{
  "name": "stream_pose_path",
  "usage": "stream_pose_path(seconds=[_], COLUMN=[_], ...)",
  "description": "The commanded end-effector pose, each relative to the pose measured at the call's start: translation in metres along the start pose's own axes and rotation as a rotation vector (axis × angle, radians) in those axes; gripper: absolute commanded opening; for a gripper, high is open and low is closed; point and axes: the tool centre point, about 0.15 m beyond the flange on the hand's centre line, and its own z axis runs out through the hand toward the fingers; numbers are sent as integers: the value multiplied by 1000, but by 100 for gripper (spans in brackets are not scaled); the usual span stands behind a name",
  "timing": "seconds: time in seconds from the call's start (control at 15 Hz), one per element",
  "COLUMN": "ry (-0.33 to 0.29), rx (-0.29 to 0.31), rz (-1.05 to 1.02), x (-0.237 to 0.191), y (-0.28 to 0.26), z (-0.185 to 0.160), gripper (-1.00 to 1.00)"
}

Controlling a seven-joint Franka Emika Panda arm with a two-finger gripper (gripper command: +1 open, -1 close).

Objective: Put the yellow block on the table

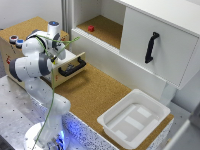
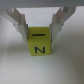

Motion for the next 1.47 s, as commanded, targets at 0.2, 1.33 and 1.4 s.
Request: stream_pose_path(seconds=[0.2, 1.33, 1.4], ry=[56, 315, 311], rx=[-2, -116, -120], rz=[-97, -88, -57], x=[33, 74, 74], y=[32, 117, 131], z=[-10, -156, -155], gripper=[-100, -100, -100])
